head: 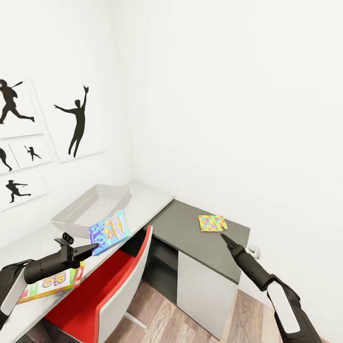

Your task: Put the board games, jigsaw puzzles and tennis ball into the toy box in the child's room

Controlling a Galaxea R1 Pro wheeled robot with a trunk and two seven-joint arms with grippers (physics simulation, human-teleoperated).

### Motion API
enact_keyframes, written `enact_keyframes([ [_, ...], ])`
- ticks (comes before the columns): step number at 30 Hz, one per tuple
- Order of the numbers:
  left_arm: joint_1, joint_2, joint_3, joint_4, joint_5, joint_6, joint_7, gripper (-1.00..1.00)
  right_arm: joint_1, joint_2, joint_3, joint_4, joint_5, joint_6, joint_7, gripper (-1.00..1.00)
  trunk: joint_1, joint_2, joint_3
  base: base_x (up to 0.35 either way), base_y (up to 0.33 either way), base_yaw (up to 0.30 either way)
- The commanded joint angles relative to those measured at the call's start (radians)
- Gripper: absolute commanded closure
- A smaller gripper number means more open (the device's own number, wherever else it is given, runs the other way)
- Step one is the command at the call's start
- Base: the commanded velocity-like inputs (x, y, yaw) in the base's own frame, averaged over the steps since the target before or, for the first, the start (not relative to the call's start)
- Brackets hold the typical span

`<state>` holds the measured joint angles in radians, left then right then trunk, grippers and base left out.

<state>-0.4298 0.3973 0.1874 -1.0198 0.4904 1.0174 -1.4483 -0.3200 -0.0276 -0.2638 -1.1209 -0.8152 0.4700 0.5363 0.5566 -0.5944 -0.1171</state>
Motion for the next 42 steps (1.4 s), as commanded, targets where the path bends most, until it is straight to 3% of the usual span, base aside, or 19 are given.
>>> enact_keyframes([
  [1, -0.001, 0.000, 0.000, 0.000, 0.004, 0.010, -0.002, 1.00, -0.001, 0.000, -0.002, 0.000, -0.008, 0.009, 0.001, -1.00, 0.001, -0.002, -0.002, 0.191, -0.105, 0.291],
  [42, -0.001, 0.000, 0.000, 0.000, 0.004, 0.010, -0.003, 1.00, -0.001, 0.000, -0.002, 0.000, -0.006, 0.010, 0.001, -1.00, 0.001, -0.002, -0.002, 0.176, -0.119, 0.291],
])
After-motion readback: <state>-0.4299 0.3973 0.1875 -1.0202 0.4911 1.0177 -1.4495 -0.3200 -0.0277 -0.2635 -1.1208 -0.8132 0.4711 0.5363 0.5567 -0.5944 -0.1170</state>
